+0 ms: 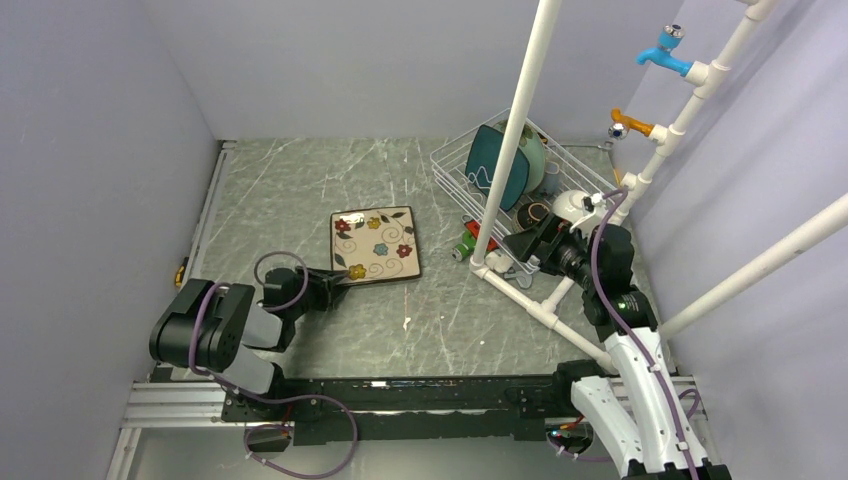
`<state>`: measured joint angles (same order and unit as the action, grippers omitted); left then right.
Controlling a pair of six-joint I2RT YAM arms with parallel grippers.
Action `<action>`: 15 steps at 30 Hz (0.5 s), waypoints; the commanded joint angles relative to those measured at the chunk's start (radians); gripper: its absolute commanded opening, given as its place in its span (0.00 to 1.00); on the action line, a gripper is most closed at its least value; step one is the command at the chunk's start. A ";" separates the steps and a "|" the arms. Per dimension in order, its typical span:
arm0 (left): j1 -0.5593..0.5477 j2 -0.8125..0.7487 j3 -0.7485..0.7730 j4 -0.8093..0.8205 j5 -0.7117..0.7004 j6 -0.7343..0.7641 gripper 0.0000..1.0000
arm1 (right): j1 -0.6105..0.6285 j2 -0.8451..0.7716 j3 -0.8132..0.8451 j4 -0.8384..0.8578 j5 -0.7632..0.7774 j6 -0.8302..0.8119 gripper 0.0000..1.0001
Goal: Load the mixed dishes into the dish rack
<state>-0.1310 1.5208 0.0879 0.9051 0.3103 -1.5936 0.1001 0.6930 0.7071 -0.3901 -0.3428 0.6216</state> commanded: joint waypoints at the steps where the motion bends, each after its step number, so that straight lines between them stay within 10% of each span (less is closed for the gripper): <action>1: -0.037 0.009 0.019 -0.071 -0.060 0.016 0.52 | 0.006 -0.020 -0.014 0.047 -0.012 0.003 0.90; 15: -0.326 -0.019 0.038 -0.107 -0.454 -0.302 0.56 | 0.005 -0.008 -0.014 0.069 -0.037 0.014 0.90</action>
<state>-0.4191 1.4456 0.1158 0.8268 0.0334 -1.7847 0.1020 0.6868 0.6792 -0.3649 -0.3618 0.6292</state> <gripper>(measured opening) 0.598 0.899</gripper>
